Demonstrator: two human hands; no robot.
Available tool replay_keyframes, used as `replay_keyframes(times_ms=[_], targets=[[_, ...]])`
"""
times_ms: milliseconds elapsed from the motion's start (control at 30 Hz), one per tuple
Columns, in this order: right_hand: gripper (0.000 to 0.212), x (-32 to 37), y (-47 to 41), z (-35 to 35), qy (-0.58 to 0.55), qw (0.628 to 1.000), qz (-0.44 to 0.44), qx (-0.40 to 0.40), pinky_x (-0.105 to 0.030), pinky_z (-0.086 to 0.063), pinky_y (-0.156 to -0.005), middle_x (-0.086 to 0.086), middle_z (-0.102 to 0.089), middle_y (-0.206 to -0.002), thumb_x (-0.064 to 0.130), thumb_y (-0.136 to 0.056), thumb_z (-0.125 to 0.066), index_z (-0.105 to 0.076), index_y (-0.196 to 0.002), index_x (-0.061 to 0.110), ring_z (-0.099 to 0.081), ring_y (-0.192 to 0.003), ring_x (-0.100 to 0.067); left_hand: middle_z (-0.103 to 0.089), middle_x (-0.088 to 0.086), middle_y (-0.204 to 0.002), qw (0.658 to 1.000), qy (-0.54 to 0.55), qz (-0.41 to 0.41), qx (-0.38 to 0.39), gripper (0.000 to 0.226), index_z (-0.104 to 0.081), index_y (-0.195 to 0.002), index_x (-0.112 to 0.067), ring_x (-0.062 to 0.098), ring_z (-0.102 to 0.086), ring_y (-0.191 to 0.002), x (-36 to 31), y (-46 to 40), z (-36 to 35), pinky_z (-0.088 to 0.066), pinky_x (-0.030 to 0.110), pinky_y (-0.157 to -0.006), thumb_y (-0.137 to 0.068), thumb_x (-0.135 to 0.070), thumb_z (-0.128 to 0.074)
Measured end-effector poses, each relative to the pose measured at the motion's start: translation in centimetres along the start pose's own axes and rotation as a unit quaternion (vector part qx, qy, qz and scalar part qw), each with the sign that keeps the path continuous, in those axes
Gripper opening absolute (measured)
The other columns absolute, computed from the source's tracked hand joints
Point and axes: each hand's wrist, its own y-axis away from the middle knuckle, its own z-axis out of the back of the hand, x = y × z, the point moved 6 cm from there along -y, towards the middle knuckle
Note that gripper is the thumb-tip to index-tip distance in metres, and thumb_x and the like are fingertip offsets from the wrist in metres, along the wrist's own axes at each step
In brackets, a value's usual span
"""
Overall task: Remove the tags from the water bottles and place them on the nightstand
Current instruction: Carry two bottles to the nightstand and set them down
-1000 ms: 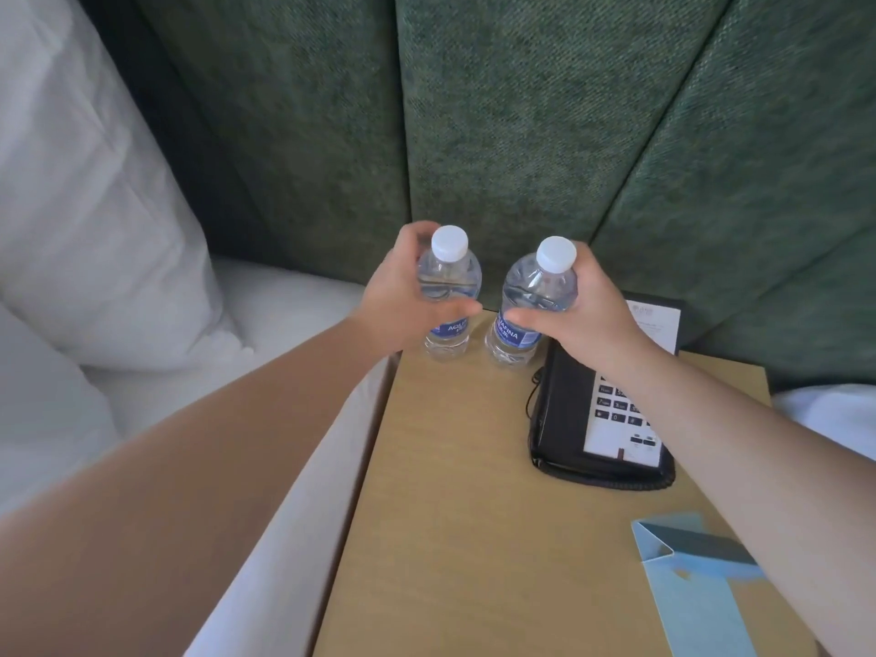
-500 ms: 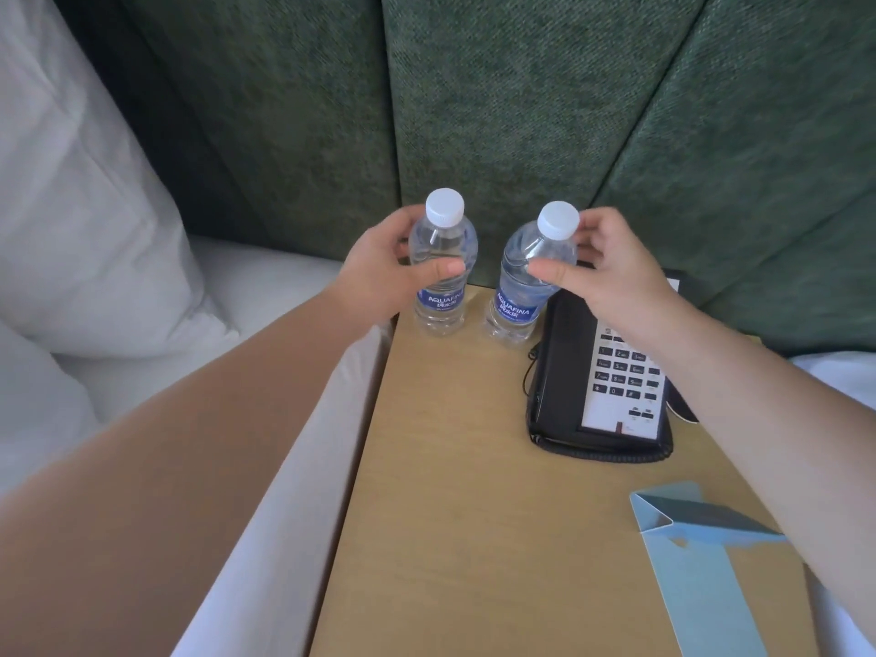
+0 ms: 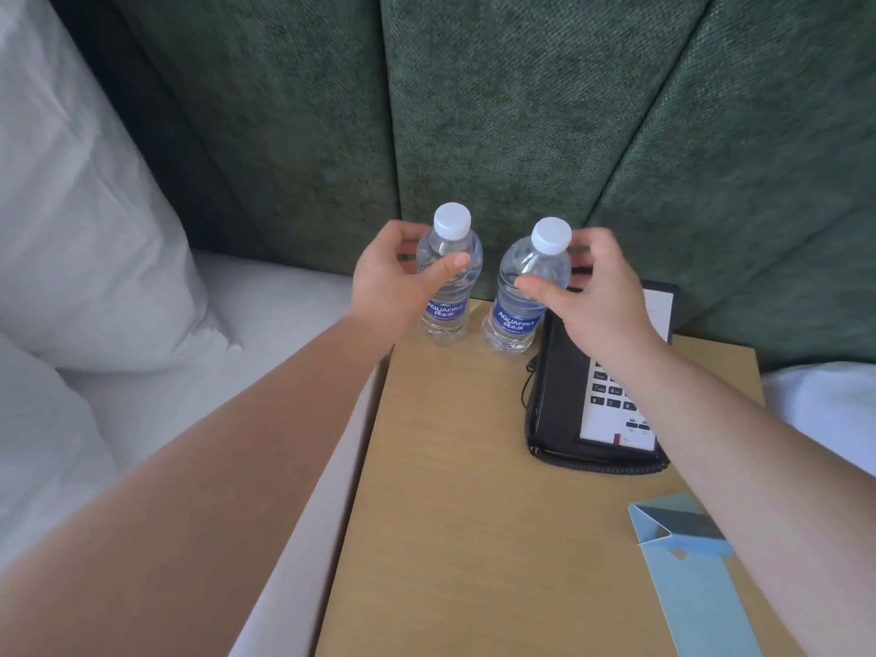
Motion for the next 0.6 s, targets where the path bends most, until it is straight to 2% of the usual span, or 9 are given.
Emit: replay_keyframes(times_ms=[100, 200, 400, 600], targets=[[0.048, 0.2, -0.1, -0.6, -0.017, 1.000, -0.002, 0.003, -0.032, -0.048, -0.089, 0.004, -0.060, -0.115, 0.029, -0.074, -0.079, -0.046, -0.109, 0.026, -0.060, -0.104, -0.015, -0.069, -0.012, -0.101, 1.000, -0.010, -0.016, 0.017, 0.031, -0.057, -0.096, -0.037, 0.005, -0.066, -0.096, -0.1, -0.6, -0.4, -0.056, 0.033, -0.087, -0.076, -0.034, -0.081], [0.047, 0.4, -0.3, -1.0, -0.025, 1.000, -0.005, 0.003, -0.029, -0.047, -0.089, 0.006, -0.059, -0.119, 0.027, -0.077, -0.077, -0.048, -0.113, 0.023, -0.058, -0.106, -0.014, -0.069, -0.013, -0.100, 0.999, -0.017, -0.023, 0.022, 0.032, -0.058, -0.100, -0.034, 0.007, -0.067, -0.095, -0.1, -1.0, -0.7, -0.056, 0.034, -0.087, -0.077, -0.034, -0.080], [0.048, 0.6, -0.7, -1.3, 0.000, 1.000, -0.001, -0.006, -0.037, -0.046, -0.095, 0.001, -0.058, -0.123, 0.026, -0.080, -0.075, -0.048, -0.118, 0.016, -0.057, -0.110, -0.017, -0.068, -0.016, -0.101, 0.999, -0.028, -0.028, 0.021, 0.035, -0.058, -0.106, -0.033, 0.006, -0.067, -0.096, -0.1, -1.4, -0.8, -0.055, 0.033, -0.089, -0.078, -0.034, -0.079], [0.049, 0.8, -0.5, -1.4, 0.009, 1.000, -0.005, -0.022, -0.040, -0.045, -0.097, 0.001, -0.060, -0.122, 0.028, -0.081, -0.073, -0.049, -0.121, 0.016, -0.057, -0.110, -0.016, -0.068, -0.005, -0.117, 0.999, -0.028, -0.019, 0.020, 0.052, -0.056, -0.130, -0.018, 0.010, -0.063, -0.110, -0.1, -0.6, -1.3, -0.050, 0.040, -0.099, -0.084, -0.033, -0.074]])
